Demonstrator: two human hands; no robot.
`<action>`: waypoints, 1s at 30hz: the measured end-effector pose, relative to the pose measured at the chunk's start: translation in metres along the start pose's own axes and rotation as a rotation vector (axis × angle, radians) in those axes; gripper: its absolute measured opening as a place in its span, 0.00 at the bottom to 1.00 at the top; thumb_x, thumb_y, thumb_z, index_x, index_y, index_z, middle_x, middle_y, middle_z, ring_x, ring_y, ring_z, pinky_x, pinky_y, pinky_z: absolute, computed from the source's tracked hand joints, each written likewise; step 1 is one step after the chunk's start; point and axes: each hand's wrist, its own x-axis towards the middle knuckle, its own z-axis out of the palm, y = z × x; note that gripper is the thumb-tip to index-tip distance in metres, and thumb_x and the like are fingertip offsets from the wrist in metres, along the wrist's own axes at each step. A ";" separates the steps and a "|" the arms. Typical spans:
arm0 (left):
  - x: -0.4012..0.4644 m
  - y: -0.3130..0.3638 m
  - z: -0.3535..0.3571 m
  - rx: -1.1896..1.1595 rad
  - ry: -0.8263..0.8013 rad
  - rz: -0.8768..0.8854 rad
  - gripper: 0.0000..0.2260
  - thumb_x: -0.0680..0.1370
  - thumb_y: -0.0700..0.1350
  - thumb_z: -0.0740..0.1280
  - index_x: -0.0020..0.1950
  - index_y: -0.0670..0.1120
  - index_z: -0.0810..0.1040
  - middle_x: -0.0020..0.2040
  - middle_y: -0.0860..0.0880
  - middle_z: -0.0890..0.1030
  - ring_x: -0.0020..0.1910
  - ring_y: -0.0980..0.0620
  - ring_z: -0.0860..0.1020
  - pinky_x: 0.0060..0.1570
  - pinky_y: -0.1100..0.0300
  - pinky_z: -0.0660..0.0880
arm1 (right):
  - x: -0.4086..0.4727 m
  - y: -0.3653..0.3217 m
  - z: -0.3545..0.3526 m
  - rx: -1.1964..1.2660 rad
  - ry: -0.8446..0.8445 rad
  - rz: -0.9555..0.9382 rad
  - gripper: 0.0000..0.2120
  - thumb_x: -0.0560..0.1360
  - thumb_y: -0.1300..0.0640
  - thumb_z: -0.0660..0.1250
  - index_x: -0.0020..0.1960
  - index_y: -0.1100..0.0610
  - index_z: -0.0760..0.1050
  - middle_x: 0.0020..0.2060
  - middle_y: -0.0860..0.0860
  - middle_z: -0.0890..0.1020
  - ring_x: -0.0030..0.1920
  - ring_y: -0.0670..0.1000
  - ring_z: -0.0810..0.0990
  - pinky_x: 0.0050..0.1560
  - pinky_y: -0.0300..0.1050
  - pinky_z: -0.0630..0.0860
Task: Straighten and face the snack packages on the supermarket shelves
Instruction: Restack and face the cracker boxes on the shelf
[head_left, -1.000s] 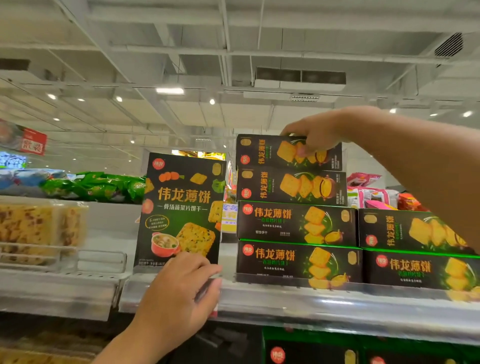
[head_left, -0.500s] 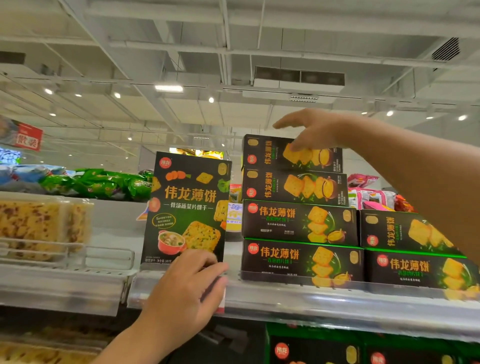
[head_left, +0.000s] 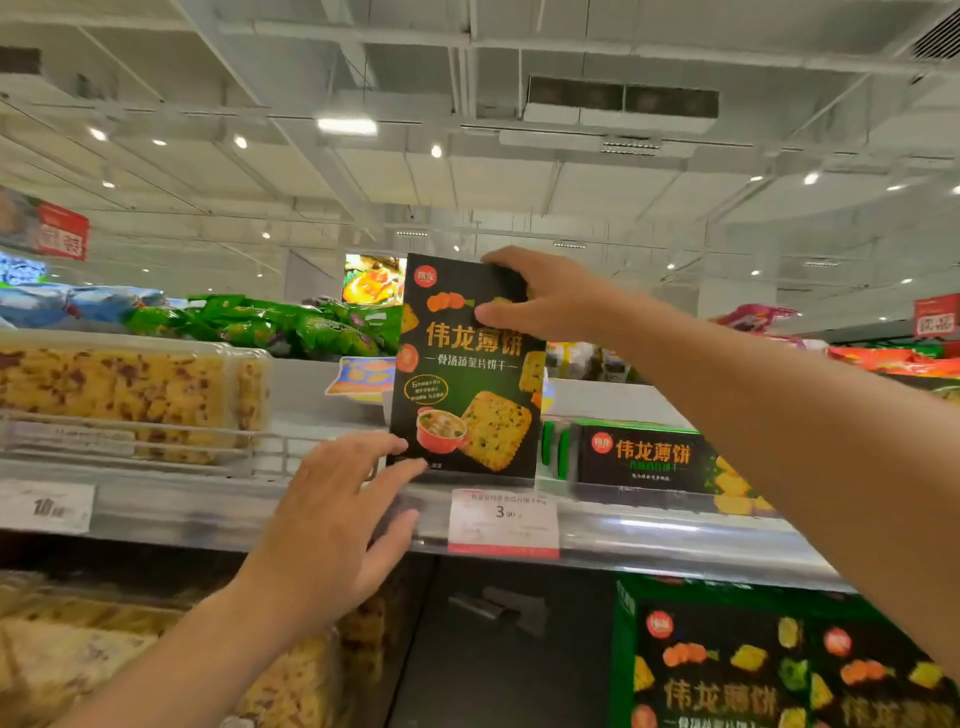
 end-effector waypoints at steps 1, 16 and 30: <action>-0.002 -0.003 0.001 -0.016 -0.005 0.000 0.20 0.77 0.54 0.60 0.63 0.44 0.79 0.62 0.47 0.74 0.63 0.48 0.71 0.64 0.56 0.64 | 0.002 0.000 0.001 -0.011 0.028 -0.013 0.26 0.73 0.42 0.69 0.68 0.46 0.68 0.53 0.45 0.78 0.45 0.39 0.77 0.41 0.33 0.74; -0.007 -0.016 0.011 -0.089 0.044 0.074 0.21 0.79 0.54 0.60 0.64 0.42 0.79 0.59 0.46 0.79 0.65 0.47 0.70 0.69 0.53 0.63 | 0.001 -0.024 -0.028 0.138 -0.076 0.136 0.26 0.66 0.53 0.79 0.59 0.44 0.71 0.48 0.41 0.80 0.44 0.43 0.82 0.36 0.36 0.76; 0.023 0.025 -0.049 -0.901 0.229 -0.349 0.40 0.69 0.62 0.71 0.76 0.64 0.53 0.73 0.61 0.62 0.71 0.65 0.61 0.67 0.64 0.62 | -0.110 -0.100 -0.100 -0.033 0.276 -0.016 0.33 0.62 0.39 0.74 0.65 0.43 0.72 0.51 0.38 0.79 0.46 0.36 0.79 0.37 0.28 0.77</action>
